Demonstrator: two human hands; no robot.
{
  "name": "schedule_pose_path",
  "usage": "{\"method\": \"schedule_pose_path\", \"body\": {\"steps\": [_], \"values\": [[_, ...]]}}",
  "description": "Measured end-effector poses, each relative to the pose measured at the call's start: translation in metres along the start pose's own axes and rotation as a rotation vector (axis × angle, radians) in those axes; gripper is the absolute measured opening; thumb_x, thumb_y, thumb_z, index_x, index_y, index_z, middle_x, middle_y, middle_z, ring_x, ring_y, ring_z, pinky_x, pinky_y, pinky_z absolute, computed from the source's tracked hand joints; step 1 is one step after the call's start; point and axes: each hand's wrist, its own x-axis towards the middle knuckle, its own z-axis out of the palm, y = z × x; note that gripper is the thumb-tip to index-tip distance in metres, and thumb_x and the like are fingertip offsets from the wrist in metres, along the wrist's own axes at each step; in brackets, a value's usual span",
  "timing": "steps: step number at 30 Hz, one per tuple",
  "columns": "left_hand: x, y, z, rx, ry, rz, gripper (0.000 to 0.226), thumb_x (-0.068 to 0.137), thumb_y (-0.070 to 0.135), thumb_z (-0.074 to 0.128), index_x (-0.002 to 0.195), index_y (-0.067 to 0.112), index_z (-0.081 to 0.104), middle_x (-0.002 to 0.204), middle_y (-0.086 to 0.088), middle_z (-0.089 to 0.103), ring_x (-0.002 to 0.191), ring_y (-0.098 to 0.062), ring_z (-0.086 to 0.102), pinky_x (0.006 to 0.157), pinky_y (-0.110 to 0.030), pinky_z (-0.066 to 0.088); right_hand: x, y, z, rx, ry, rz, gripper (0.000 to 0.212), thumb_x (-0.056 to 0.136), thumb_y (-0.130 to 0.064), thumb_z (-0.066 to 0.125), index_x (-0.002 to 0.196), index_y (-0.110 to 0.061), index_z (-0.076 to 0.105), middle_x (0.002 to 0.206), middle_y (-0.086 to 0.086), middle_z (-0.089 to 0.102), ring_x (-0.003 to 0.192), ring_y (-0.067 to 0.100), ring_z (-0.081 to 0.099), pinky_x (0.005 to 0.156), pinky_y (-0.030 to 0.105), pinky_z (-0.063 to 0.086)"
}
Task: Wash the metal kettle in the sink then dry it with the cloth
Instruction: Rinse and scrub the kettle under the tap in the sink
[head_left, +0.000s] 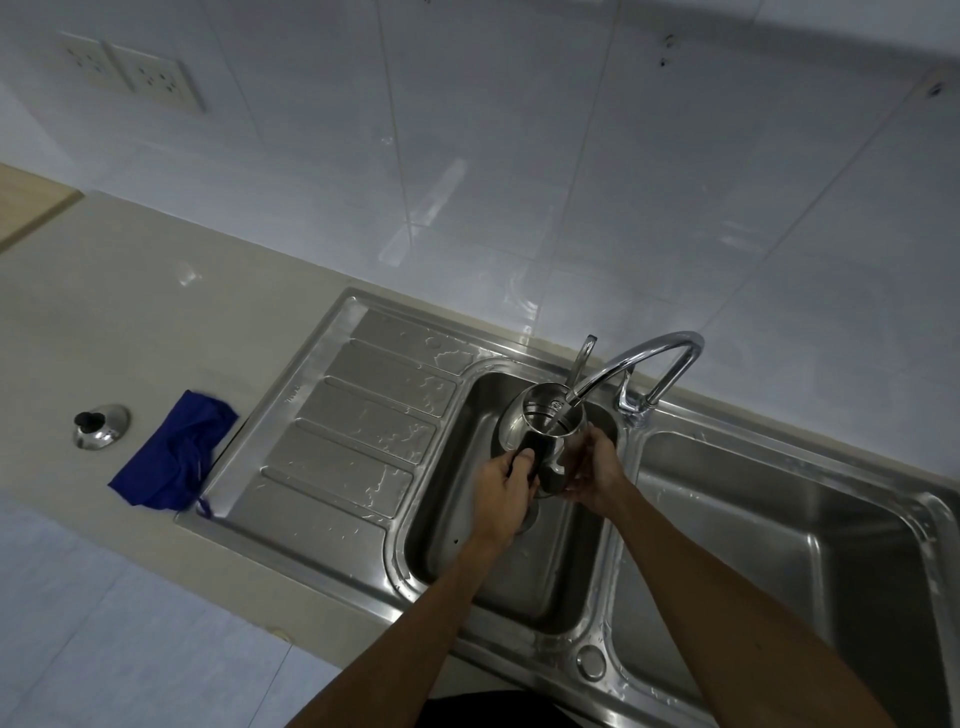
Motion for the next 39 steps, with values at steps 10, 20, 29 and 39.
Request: {"method": "schedule_pose_path", "body": {"steps": [10, 20, 29, 39], "values": [[-0.002, 0.004, 0.0, -0.008, -0.01, 0.001, 0.035, 0.087, 0.04, 0.049, 0.056, 0.03, 0.06, 0.051, 0.002, 0.05, 0.045, -0.013, 0.043, 0.047, -0.027, 0.034, 0.0, -0.002, 0.0, -0.013, -0.009, -0.006, 0.058, 0.094, -0.055, 0.041, 0.125, -0.009, 0.058, 0.123, 0.019, 0.061, 0.113, 0.037, 0.057, 0.077, 0.045, 0.052], [-0.005, 0.007, -0.002, -0.01, -0.034, 0.011, 0.039, 0.095, 0.03, 0.047, 0.058, 0.031, 0.06, 0.053, 0.001, 0.049, 0.045, -0.013, 0.042, 0.046, -0.027, 0.034, 0.003, -0.001, -0.002, -0.021, -0.013, -0.013, 0.057, 0.094, -0.054, 0.041, 0.127, -0.01, 0.057, 0.122, 0.019, 0.06, 0.108, 0.036, 0.058, 0.075, 0.045, 0.052], [-0.005, 0.008, -0.002, -0.023, -0.028, -0.015, 0.039, 0.097, 0.025, 0.047, 0.06, 0.025, 0.059, 0.052, -0.001, 0.049, 0.044, -0.012, 0.042, 0.046, -0.027, 0.033, 0.01, -0.002, -0.003, -0.008, 0.007, -0.012, 0.058, 0.091, -0.055, 0.045, 0.127, -0.012, 0.057, 0.125, 0.018, 0.059, 0.112, 0.036, 0.057, 0.085, 0.051, 0.052], [-0.004, 0.004, -0.002, -0.021, -0.038, -0.008, 0.04, 0.1, 0.019, 0.046, 0.062, 0.024, 0.058, 0.051, 0.002, 0.051, 0.043, -0.011, 0.043, 0.045, -0.026, 0.035, 0.016, 0.001, -0.006, -0.008, 0.013, -0.012, 0.06, 0.089, -0.057, 0.047, 0.128, -0.012, 0.057, 0.126, 0.018, 0.059, 0.113, 0.037, 0.056, 0.094, 0.057, 0.049]]}}
